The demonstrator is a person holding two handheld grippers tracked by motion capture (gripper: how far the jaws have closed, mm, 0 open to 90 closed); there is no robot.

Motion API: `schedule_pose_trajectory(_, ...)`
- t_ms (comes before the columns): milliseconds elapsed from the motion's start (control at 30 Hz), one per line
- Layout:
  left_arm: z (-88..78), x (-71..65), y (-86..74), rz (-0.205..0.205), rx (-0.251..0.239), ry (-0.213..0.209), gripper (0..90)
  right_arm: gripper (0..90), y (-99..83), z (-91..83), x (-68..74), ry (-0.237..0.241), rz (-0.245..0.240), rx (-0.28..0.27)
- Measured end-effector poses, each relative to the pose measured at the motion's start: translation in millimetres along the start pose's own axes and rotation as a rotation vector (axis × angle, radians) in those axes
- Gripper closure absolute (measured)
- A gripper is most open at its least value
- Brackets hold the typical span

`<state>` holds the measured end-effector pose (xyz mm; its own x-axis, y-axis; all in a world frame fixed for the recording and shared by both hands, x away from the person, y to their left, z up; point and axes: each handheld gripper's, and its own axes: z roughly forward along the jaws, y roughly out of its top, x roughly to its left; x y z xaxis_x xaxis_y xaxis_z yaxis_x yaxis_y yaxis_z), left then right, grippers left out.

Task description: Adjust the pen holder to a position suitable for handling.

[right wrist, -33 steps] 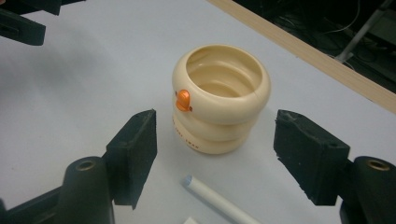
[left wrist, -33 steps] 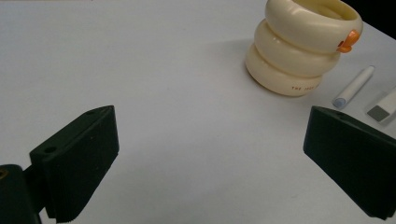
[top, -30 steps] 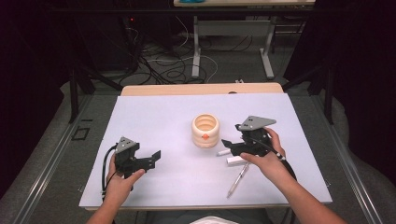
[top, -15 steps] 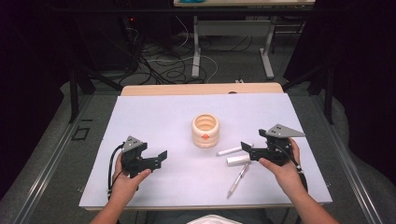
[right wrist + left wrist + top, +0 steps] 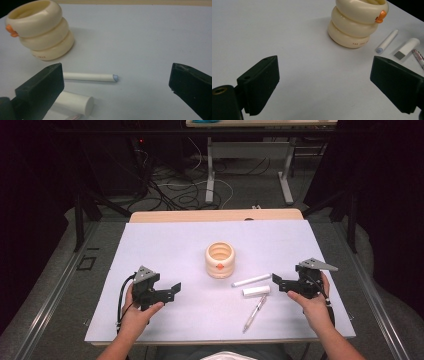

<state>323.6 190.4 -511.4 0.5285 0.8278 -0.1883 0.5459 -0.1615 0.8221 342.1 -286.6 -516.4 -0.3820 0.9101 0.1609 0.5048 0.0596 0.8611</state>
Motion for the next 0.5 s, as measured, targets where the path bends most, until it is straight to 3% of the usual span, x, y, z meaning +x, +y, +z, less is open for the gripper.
schedule_pose_trajectory(300,-5.1,7.3,-2.4,-0.004,0.011,-0.016,8.3,0.3,-5.1,2.7,-9.4,-0.049,0.024,0.018)
schedule_pose_trajectory(500,-3.4,4.0,-2.6,0.005,0.024,-0.015,8.6,4.4,-4.0,1.3,-12.3,-0.046,0.024,0.013)
